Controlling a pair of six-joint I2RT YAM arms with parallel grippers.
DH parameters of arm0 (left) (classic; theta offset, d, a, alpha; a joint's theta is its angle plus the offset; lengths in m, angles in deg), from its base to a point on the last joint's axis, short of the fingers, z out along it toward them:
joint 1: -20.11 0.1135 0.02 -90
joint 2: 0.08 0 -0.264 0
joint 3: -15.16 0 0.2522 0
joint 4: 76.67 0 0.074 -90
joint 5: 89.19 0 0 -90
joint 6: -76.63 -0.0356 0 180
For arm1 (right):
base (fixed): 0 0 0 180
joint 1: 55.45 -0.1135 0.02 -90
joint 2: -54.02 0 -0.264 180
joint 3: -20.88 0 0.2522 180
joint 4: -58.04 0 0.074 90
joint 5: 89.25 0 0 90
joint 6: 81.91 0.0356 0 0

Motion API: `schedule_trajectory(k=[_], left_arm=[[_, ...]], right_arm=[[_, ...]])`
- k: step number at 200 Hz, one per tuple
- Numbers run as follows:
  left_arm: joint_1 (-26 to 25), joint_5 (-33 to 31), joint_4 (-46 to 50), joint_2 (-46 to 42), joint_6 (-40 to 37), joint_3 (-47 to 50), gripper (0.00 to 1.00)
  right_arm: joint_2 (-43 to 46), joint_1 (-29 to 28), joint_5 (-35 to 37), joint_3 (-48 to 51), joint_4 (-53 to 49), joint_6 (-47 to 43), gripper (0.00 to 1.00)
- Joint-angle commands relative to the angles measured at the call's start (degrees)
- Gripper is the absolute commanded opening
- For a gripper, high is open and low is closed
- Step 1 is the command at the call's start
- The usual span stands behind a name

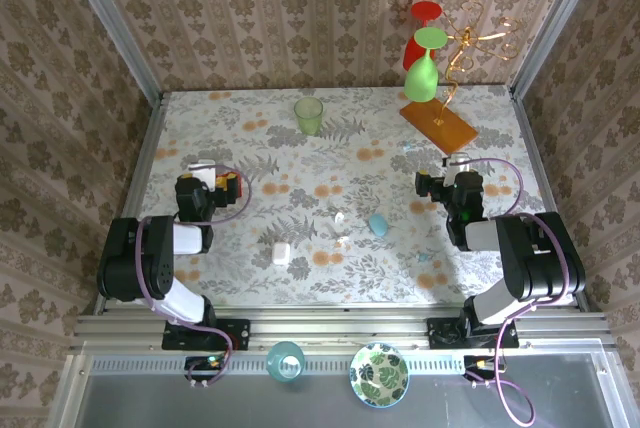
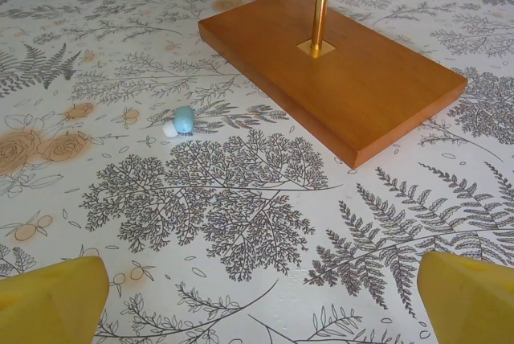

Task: Insert wireless bluetooth earbuds into charging case

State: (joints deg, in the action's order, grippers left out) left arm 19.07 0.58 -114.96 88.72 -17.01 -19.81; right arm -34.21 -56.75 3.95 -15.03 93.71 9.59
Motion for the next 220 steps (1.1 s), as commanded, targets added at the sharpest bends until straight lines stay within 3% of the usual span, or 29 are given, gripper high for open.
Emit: schedule_trajectory(k=[1, 162, 192, 220], left_arm=[[0.0, -0.1, 0.1, 0.3, -0.4, -1.5, 1.0], [0.0, -0.4, -0.3, 0.1, -0.3, -1.2, 1.0], [-1.1, -3.6, 1.5, -5.5, -0.6, 0.2, 1.0], [-2.8, -4.8, 6.1, -12.1, -2.3, 0.5, 1.0]], right_arm=[[0.2, 0.2, 0.1, -1.3, -0.1, 0.2, 1.0], [0.3, 0.2, 0.1, -1.1, 0.0, 0.2, 1.0], [3.6, -0.1, 0.1, -0.4, -1.3, -0.2, 1.0], [11.7, -0.9, 1.1, -1.8, -10.4, -1.3, 1.0]])
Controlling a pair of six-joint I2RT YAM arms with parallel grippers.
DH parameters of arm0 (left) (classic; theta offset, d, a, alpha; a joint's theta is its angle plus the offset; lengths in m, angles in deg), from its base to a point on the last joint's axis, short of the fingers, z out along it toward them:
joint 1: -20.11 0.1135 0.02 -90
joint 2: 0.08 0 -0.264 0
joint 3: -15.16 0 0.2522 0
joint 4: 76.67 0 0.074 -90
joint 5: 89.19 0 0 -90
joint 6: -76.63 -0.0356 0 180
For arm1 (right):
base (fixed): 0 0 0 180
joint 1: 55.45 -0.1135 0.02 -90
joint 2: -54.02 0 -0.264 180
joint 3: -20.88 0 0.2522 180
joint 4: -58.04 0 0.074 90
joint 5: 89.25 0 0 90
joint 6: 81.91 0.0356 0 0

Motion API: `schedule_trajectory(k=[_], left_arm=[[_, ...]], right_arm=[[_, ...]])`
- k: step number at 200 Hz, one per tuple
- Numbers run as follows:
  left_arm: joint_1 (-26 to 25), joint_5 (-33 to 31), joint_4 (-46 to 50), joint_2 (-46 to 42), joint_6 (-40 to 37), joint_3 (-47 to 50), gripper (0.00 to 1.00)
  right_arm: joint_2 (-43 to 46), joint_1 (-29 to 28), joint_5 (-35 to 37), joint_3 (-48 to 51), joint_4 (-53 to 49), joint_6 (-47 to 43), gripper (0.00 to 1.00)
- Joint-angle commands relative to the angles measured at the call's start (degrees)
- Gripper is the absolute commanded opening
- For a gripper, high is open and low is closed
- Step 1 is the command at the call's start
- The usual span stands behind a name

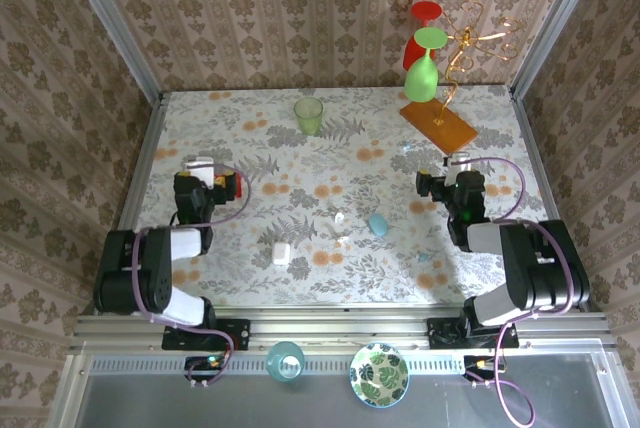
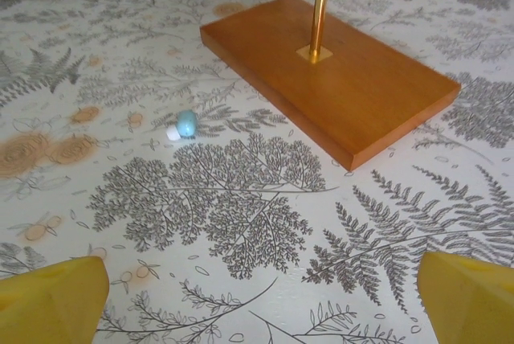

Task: Insert wireless bluetooth earbuds into charging case

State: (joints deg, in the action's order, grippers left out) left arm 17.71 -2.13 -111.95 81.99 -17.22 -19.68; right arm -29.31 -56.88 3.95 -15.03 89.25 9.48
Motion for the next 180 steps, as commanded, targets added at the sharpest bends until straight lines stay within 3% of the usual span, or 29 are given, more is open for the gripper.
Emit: schedule_trajectory(k=[1, 40, 83, 180], left_arm=[[-1.6, -2.2, 3.2, -5.6, -2.2, 0.4, 1.0], [-7.0, -8.0, 8.2, -14.0, -5.5, -0.5, 1.0], [-16.5, -12.1, 13.4, -18.8, -9.8, -3.0, 1.0], [-30.0, 0.2, 31.7, -20.8, -7.9, -9.3, 1.0]], right_arm=[[7.1, -0.8, 1.1, -1.8, -6.3, -1.3, 1.0], [16.0, -4.0, 2.9, -4.1, -17.5, -1.6, 1.0], [24.7, -12.1, 5.0, -6.4, -29.1, 0.3, 1.0], [39.0, -35.7, 13.5, -1.0, -46.7, 14.8, 1.0]])
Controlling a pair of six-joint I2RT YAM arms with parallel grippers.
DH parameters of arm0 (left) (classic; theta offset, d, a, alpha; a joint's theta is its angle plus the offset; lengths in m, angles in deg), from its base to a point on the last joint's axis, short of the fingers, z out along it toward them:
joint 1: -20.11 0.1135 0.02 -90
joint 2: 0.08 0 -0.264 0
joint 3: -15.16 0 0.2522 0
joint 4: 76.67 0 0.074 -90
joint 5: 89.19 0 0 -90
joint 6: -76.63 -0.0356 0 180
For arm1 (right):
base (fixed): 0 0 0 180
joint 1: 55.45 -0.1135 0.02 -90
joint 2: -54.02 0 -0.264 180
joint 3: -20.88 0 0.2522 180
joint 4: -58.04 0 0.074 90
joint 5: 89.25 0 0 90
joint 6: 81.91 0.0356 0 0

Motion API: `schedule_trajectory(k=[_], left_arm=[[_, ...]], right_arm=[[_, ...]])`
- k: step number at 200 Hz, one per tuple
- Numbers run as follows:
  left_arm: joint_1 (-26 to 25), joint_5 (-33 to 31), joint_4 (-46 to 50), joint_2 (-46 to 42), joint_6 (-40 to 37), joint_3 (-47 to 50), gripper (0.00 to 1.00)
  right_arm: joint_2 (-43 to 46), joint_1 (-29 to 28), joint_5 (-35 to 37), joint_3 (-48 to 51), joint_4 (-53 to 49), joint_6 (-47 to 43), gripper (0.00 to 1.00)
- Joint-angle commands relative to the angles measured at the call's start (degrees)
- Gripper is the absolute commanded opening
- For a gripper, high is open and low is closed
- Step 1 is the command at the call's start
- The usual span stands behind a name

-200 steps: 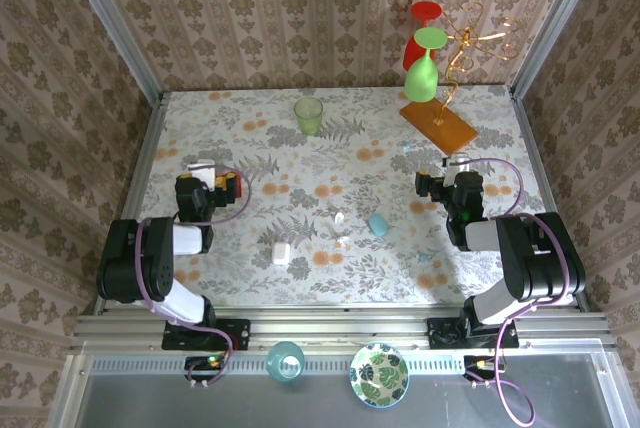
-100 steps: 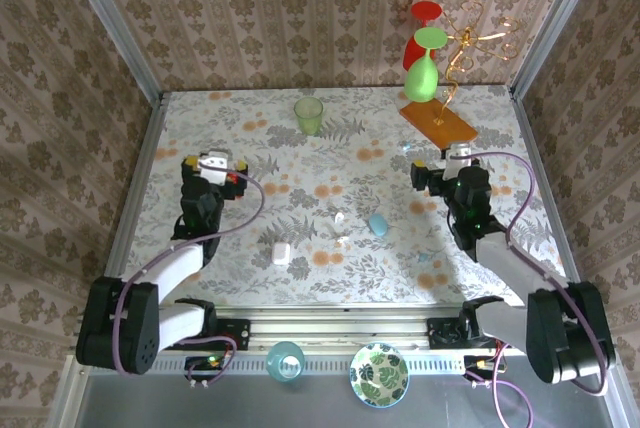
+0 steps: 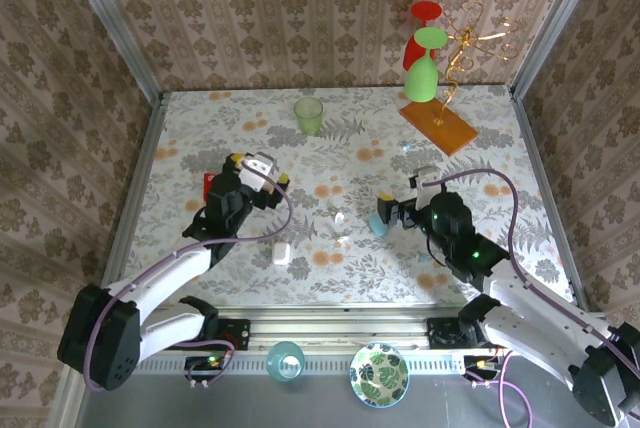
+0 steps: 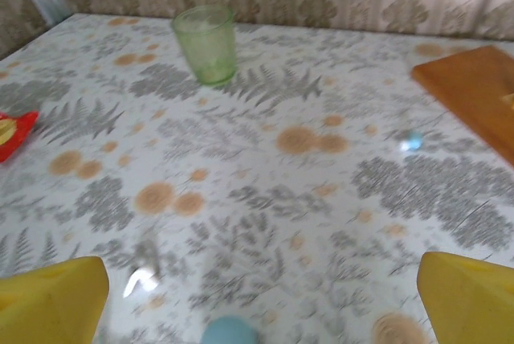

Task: Insert wireless bluetooth earbuds into charging case

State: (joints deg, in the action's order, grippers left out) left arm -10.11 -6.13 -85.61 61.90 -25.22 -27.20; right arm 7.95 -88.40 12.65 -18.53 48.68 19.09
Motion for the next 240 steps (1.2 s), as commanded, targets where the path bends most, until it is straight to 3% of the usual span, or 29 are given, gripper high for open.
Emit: schedule_trajectory(k=[1, 32, 58, 87, 171, 240], left_arm=[[-2.3, 4.4, 5.4, -0.7, 0.2, -1.9, 1.0], [-3.3, 7.5, 6.3, -0.5, 2.0, -2.4, 1.0], [-3.3, 8.6, 5.6, 0.4, 2.6, -2.4, 1.0], [-3.4, 9.3, 4.8, 1.8, 2.6, -2.8, 1.0], [-3.6, 10.1, 4.6, 3.4, 3.1, -2.9, 1.0], [-3.6, 9.6, 4.5, 3.6, 3.0, -2.2, 1.0]], right_arm=[[1.7, -4.2, 5.0, 2.6, -6.3, 5.2, 1.0], [0.6, -10.5, 8.9, 4.4, -8.5, 8.8, 1.0], [-3.2, -11.3, 8.8, 5.1, -7.4, 10.1, 0.98], [-10.4, -11.1, 8.8, 4.6, -3.7, 9.6, 0.85], [-27.9, -7.7, 1.9, -2.4, -0.5, 8.4, 0.7], [-39.4, -4.8, 4.1, -13.8, -11.9, 17.8, 0.68]])
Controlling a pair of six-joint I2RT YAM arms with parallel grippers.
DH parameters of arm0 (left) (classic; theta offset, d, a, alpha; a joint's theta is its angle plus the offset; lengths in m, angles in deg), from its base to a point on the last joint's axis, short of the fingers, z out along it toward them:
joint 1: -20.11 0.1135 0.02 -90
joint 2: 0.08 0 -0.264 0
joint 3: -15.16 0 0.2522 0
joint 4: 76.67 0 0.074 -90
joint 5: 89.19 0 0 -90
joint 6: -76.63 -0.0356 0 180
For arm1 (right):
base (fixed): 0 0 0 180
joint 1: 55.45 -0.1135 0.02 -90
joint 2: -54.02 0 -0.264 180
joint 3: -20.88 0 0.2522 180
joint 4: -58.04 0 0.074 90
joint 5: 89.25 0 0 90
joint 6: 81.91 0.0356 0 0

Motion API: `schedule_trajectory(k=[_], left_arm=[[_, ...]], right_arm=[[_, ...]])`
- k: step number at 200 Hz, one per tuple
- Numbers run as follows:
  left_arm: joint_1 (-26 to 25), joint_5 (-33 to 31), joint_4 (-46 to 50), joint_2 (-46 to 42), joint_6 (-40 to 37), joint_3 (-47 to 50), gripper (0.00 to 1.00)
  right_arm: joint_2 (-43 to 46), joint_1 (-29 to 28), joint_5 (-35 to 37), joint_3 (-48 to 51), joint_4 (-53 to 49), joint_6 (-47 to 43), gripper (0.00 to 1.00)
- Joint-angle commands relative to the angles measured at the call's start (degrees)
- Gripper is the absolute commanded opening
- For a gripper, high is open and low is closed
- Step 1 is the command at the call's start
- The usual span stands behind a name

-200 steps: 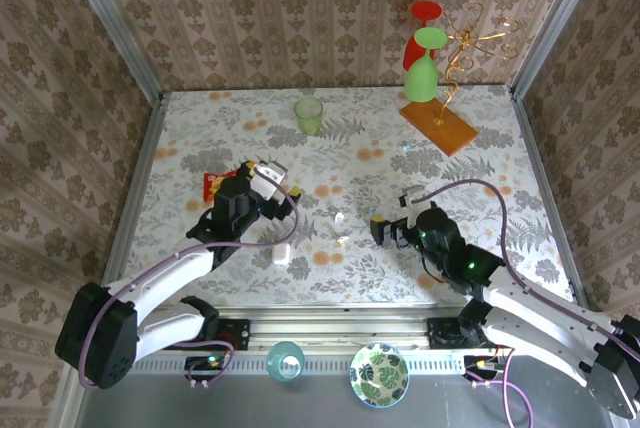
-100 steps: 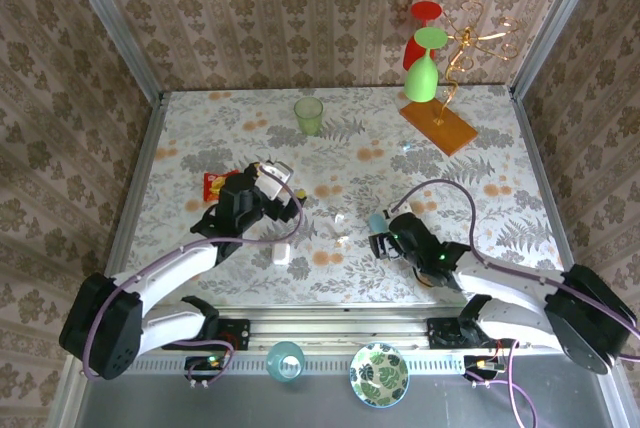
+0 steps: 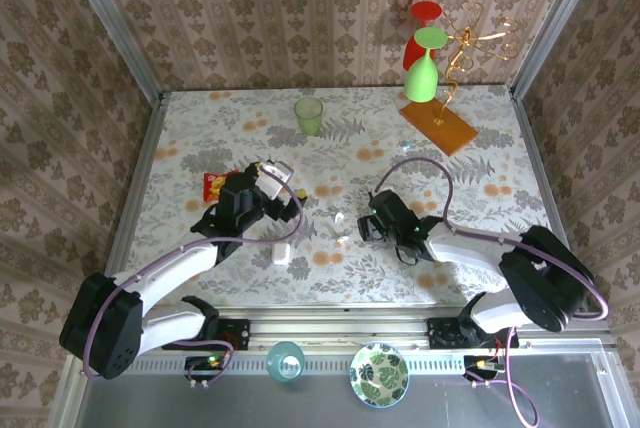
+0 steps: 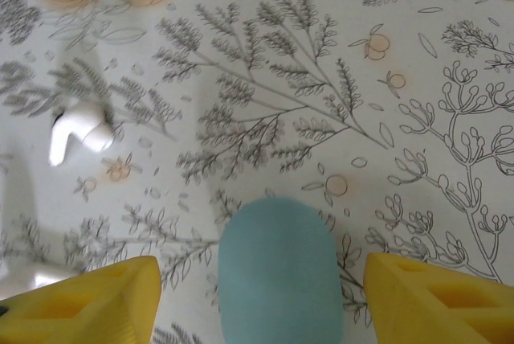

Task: Insert wireless bluetooth earbuds into charging case

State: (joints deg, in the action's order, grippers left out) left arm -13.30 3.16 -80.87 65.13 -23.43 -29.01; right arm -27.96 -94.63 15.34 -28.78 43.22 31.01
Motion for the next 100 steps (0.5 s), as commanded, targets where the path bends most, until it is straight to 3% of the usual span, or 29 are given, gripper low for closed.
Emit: schedule_trajectory(k=[1, 43, 100], left_arm=[[-0.4, 0.3, -0.3, 0.4, 1.3, -0.4, 1.0], [-0.4, 0.5, -0.1, 0.5, 1.3, -0.2, 1.0], [-0.5, 1.4, -0.1, 1.9, 1.3, -0.9, 1.0]], right_arm=[[-3.6, 1.6, 1.4, -3.7, -6.7, 6.0, 0.68], [-6.5, 4.3, -2.1, -7.9, -13.7, 8.4, 0.61], [-6.7, 8.1, -8.6, -15.5, -28.6, 6.6, 0.62]])
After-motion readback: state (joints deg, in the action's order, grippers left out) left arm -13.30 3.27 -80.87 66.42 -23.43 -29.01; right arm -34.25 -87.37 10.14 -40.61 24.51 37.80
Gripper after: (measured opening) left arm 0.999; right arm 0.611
